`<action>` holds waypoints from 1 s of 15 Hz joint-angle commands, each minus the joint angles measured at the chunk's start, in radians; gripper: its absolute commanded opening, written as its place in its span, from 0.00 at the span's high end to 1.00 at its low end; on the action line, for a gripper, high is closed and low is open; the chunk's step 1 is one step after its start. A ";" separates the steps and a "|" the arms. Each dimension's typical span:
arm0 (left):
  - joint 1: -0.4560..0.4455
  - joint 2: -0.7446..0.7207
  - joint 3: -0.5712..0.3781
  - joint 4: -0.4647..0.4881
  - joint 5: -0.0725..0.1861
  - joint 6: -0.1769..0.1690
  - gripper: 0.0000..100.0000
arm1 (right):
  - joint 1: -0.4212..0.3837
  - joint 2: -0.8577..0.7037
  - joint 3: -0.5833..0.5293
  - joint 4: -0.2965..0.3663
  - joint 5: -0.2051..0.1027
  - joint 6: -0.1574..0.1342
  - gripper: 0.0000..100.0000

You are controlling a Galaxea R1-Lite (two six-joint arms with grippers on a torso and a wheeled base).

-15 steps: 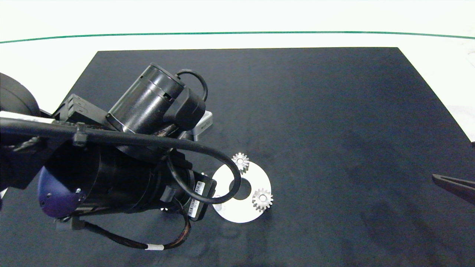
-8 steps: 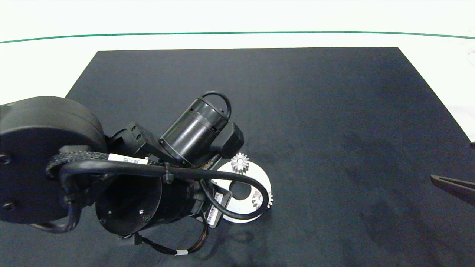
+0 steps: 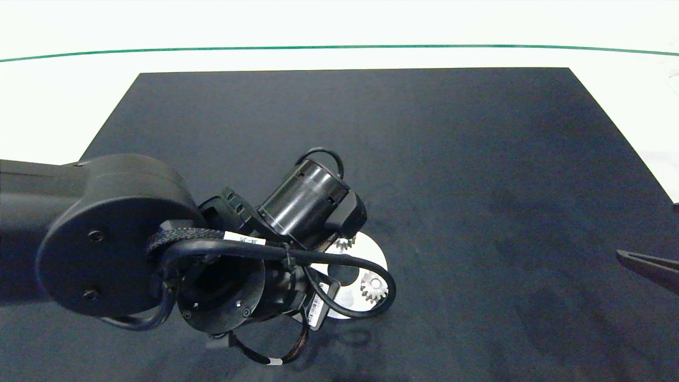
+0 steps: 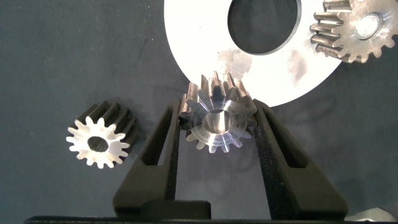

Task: Remove an incorrectly installed larger gear and replace it with the correct smaller gear

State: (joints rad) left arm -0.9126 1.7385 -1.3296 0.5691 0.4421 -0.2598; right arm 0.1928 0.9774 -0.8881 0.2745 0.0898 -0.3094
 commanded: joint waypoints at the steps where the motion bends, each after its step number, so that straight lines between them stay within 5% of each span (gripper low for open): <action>1: -0.002 0.018 -0.002 0.003 0.003 -0.001 0.75 | 0.001 0.000 0.000 0.002 0.001 -0.002 0.00; 15: -0.002 0.035 0.000 -0.032 0.003 0.001 0.75 | 0.001 0.000 0.000 0.002 0.001 -0.004 0.00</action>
State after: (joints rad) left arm -0.9140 1.7704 -1.3302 0.5364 0.4421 -0.2579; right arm 0.1932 0.9774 -0.8874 0.2745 0.0898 -0.3102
